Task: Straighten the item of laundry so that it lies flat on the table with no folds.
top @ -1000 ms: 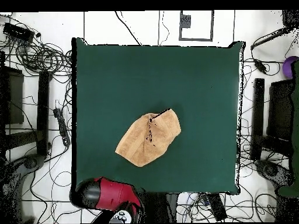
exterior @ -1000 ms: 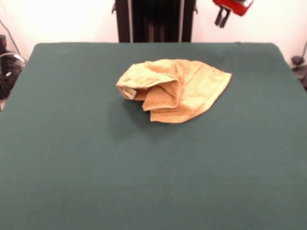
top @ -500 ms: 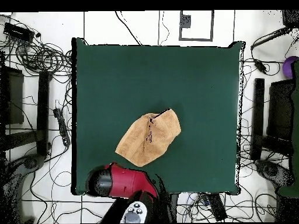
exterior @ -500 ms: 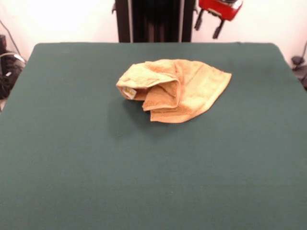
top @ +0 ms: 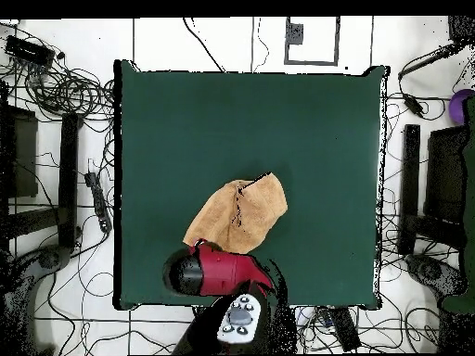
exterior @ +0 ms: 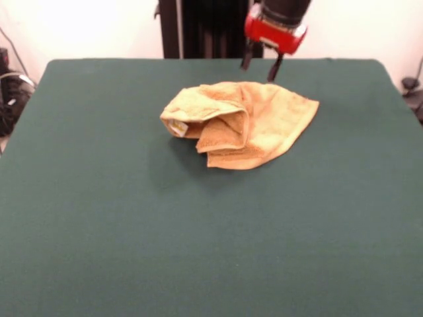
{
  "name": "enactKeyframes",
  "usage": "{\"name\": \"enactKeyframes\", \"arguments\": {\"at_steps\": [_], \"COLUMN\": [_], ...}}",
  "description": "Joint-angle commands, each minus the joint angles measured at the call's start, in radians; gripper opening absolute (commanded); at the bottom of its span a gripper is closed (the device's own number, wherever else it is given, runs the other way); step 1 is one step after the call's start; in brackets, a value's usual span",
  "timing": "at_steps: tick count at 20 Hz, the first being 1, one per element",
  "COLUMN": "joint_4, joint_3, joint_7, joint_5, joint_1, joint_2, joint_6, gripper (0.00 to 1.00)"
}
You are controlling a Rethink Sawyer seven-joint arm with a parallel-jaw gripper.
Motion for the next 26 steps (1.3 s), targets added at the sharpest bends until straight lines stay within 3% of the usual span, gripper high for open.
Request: {"name": "enactKeyframes", "arguments": {"at_steps": [1, 8, 12, 16, 20, 23, 26], "joint_4": [-0.169, -0.187, -0.144, -0.08, -0.044, 0.004, 0.008], "joint_3": [0.135, 0.192, 0.22, 0.153, 0.139, 0.184, 0.145], "joint_7": [-0.019, 0.062, 0.153, 0.231, 0.208, 0.241, 0.262], "joint_5": [-0.066, -0.065, 0.006, 0.085, 0.108, 0.165, 0.201], "joint_1": [-0.025, -0.059, -0.052, 0.032, 0.043, 0.02, 0.07], "joint_2": [0.137, 0.197, 0.231, 0.156, 0.052, 0.031, -0.005], "joint_6": [-0.061, -0.157, -0.162, -0.049, 0.094, 0.105, 0.165], "gripper": [1.0, 1.0, 1.0, 1.0, 1.0, 1.0, 1.0]}}
